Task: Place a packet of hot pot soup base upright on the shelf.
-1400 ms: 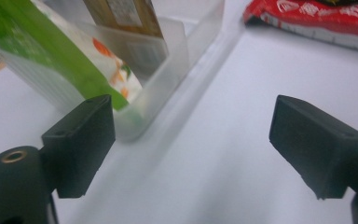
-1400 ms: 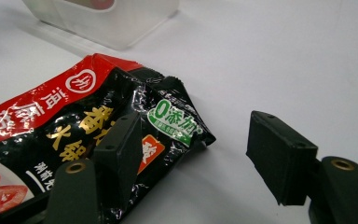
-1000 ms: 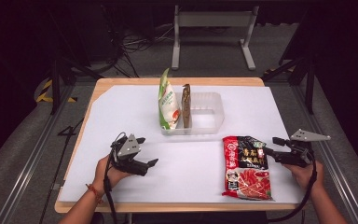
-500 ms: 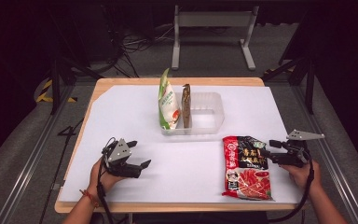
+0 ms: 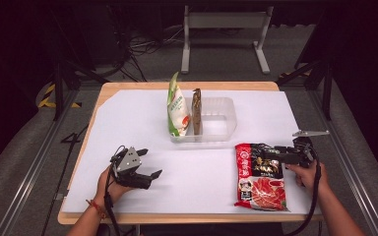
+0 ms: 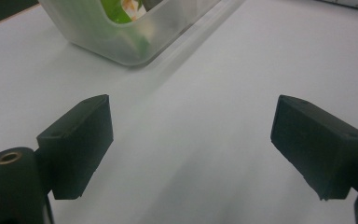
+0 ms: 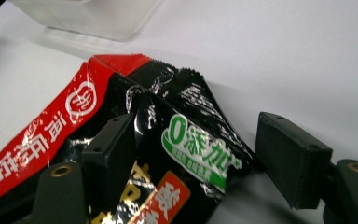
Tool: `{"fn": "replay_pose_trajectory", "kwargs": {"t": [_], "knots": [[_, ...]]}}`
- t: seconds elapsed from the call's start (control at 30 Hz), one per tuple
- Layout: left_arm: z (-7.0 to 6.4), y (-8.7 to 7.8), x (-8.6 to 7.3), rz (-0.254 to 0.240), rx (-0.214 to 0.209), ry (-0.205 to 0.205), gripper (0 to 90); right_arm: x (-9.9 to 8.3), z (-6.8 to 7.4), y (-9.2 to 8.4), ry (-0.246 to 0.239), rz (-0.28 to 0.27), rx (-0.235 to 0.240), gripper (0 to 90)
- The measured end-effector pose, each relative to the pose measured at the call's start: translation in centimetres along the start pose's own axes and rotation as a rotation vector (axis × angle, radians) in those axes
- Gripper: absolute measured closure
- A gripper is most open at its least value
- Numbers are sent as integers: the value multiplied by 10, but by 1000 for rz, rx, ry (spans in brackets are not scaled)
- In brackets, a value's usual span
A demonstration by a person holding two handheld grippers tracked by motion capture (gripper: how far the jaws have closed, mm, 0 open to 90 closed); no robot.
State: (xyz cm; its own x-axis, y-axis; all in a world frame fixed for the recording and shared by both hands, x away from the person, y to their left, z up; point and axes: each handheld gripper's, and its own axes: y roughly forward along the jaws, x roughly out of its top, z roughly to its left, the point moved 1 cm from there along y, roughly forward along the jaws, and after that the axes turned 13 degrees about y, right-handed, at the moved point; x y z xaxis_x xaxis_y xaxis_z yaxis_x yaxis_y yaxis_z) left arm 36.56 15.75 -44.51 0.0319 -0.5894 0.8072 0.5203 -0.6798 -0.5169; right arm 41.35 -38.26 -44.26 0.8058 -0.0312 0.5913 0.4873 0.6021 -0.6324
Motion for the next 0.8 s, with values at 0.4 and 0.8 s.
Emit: {"fn": "replay_pose_trajectory", "kwargs": {"t": [0.4, 0.8], "knots": [[-1, 4, 1, 11, -19, 8, 138, 2, 0, 7, 43, -1, 25, 539], [1, 2, 1, 1, -15, -4, 139, 1, -5, -2, 93, -57, 148, 788]]}}
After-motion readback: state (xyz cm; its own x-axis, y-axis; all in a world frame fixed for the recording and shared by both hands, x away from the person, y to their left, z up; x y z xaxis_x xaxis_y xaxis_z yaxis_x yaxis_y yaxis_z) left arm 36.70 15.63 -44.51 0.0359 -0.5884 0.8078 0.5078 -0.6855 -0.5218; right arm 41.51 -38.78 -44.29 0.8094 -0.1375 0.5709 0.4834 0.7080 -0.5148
